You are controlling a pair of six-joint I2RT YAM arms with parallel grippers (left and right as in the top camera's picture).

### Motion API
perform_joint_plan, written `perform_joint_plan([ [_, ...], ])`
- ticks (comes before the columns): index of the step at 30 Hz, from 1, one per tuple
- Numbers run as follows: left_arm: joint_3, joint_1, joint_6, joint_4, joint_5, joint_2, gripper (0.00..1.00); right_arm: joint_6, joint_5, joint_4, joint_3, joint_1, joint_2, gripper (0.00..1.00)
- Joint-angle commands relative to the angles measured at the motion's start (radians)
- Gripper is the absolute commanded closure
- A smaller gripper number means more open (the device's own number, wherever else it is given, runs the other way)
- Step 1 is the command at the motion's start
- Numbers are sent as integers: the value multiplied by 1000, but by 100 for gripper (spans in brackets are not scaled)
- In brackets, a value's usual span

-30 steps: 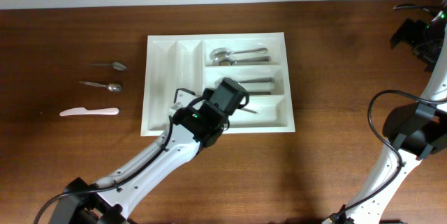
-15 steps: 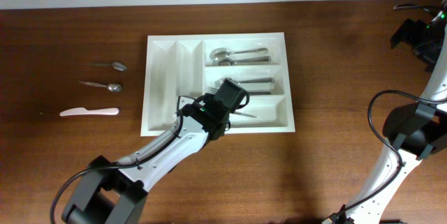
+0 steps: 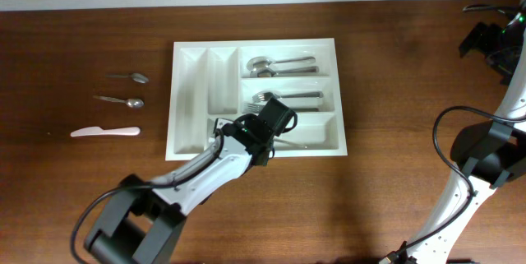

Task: Pack container
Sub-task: 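Lower the tongs into the long bottom compartment with the left gripper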

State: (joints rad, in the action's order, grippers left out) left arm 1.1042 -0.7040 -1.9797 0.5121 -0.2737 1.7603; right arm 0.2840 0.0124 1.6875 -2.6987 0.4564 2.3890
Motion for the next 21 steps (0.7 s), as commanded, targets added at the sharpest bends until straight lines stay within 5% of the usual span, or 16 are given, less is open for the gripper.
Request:
perform_joint_plan([
  [1, 13, 0, -10, -2, 31, 28, 98, -3, -5, 0, -15, -5, -28, 1],
  [3, 13, 0, -10, -12, 31, 27, 94, -3, -5, 0, -15, -5, -28, 1],
  [7, 13, 0, -10, -50, 23, 27, 42, -3, -5, 0, -15, -5, -28, 1],
  [11, 13, 0, 21, -106, 23, 27, 21, -3, -5, 0, -15, -5, -28, 1],
  [17, 13, 0, 32, -210, 22, 27, 18, -3, -5, 0, -15, -5, -28, 1],
  [21, 13, 8, 205, -393, 18, 16, 13, -3, -5, 0, -15, -5, -28, 1],
])
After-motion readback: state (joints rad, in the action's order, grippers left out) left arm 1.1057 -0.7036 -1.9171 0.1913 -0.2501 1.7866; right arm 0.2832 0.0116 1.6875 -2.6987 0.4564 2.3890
